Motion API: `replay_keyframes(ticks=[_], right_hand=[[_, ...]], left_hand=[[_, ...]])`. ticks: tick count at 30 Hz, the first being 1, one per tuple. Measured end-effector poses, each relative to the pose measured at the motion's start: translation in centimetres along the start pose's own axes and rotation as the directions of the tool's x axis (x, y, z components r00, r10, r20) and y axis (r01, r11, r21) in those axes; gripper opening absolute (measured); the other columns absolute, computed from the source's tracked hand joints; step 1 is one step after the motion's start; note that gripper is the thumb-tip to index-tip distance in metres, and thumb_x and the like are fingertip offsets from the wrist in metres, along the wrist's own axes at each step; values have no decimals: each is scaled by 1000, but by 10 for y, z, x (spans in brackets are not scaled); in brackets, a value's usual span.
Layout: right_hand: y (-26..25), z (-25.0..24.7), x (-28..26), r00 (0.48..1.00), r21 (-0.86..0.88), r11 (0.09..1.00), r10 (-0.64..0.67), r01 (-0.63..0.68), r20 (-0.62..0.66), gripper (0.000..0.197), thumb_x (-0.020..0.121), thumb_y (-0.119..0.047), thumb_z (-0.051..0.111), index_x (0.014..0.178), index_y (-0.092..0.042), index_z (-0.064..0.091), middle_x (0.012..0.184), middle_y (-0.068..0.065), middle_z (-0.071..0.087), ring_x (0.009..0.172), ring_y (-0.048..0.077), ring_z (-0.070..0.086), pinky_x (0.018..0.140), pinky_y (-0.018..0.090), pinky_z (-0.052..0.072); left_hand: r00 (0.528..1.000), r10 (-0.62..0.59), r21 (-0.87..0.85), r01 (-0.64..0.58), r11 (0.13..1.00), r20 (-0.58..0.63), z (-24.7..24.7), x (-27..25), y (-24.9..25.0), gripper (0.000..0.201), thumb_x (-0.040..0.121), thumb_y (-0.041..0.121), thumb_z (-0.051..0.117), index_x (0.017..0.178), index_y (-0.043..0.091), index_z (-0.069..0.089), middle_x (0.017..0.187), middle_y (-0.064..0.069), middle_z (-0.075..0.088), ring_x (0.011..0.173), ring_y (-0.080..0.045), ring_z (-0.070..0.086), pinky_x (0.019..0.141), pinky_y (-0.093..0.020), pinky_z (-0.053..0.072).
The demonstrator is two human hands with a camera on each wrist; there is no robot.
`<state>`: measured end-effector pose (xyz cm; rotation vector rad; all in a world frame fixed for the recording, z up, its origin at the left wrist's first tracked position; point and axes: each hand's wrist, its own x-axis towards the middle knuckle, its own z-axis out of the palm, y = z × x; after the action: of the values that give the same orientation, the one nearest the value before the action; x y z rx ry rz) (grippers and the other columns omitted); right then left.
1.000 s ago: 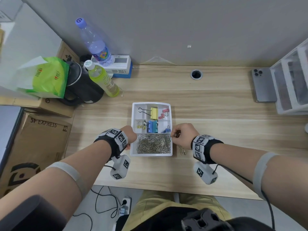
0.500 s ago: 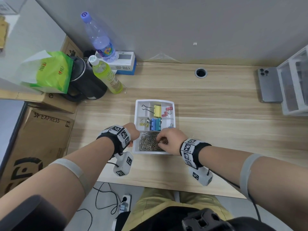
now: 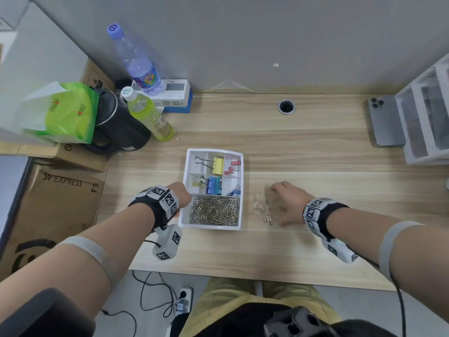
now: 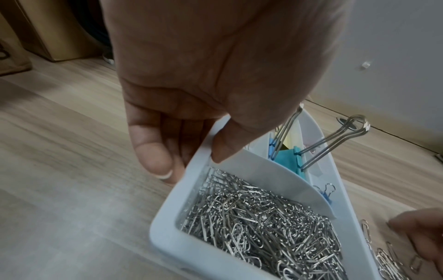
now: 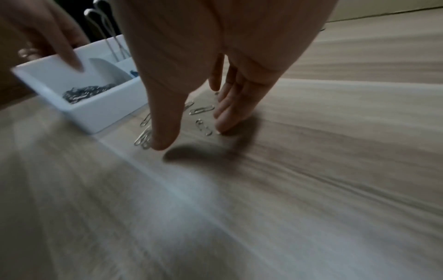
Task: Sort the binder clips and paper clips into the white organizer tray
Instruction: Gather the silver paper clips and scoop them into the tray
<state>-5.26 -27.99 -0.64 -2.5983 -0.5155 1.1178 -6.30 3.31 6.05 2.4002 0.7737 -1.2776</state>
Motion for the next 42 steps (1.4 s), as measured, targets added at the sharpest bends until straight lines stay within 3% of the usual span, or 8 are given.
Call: replay_keyframes(ticks=[3, 6, 9, 15, 19, 25, 31, 42], right_hand=[[-6, 11, 3, 999, 49, 998, -44, 46, -30, 90, 69, -26, 86, 142, -12, 36, 137, 6, 48, 121, 23, 52, 101, 29, 41], [-15, 20, 7, 995, 168, 983, -65, 78, -79, 68, 76, -22, 79, 133, -14, 44, 120, 4, 55, 95, 19, 57, 87, 28, 48], [-20, 23, 10, 990, 241, 966, -66, 94, -125, 64, 75, -18, 78, 130, -13, 47, 107, -3, 51, 82, 13, 53, 81, 29, 51], [-12, 20, 11, 988, 192, 978, -51, 78, -145, 85, 62, -36, 86, 134, -19, 43, 123, -4, 42, 105, 14, 53, 94, 32, 49], [-7, 21, 10, 997, 170, 983, -58, 67, -60, 83, 65, -20, 77, 138, -19, 39, 132, -2, 41, 113, 17, 53, 93, 26, 47], [0, 20, 8, 991, 169, 979, -104, 116, -79, 64, 74, -4, 62, 134, -17, 44, 110, -7, 46, 83, 11, 49, 76, 21, 40], [-3, 20, 10, 989, 86, 988, -121, 129, -86, 45, 80, -9, 57, 123, -18, 48, 89, -7, 63, 80, 17, 59, 73, 30, 50], [-14, 23, 7, 970, 5, 970, -243, 243, -8, 25, 78, -13, 58, 102, -20, 54, 81, -9, 70, 77, 18, 62, 69, 33, 52]], left_hand=[[1000, 0, -10, 0, 1000, -1, 0, 0, 0, 27, 88, -4, 37, 64, 8, 36, 54, -12, 39, 45, -22, 39, 44, -27, 32], [1000, -4, -5, 4, 1000, 4, 0, -1, 1, 25, 89, -3, 37, 66, 8, 38, 54, -13, 43, 45, -23, 42, 45, -27, 34], [1000, -2, -8, 2, 1000, -3, 1, -2, 1, 26, 90, -2, 38, 65, 8, 39, 56, -14, 45, 46, -22, 43, 46, -27, 36], [1000, 6, -5, -6, 1000, -20, 1, -2, 0, 25, 89, -2, 37, 67, 8, 38, 56, -13, 43, 48, -22, 42, 46, -27, 34], [1000, 6, -3, -6, 1000, -6, 1, -2, 0, 27, 89, -3, 36, 66, 11, 34, 52, -10, 36, 43, -20, 36, 43, -25, 29], [1000, -2, 4, 2, 1000, -2, 1, -2, 1, 28, 90, -3, 36, 65, 11, 35, 51, -13, 40, 41, -22, 38, 41, -25, 31], [1000, -7, -3, 7, 1000, 0, 0, -4, 2, 28, 89, -3, 36, 64, 9, 35, 52, -15, 43, 41, -23, 39, 41, -26, 32], [1000, -13, -14, 13, 1000, 4, -1, -3, 2, 25, 90, -1, 36, 68, 9, 35, 56, -13, 43, 43, -22, 39, 43, -27, 32]])
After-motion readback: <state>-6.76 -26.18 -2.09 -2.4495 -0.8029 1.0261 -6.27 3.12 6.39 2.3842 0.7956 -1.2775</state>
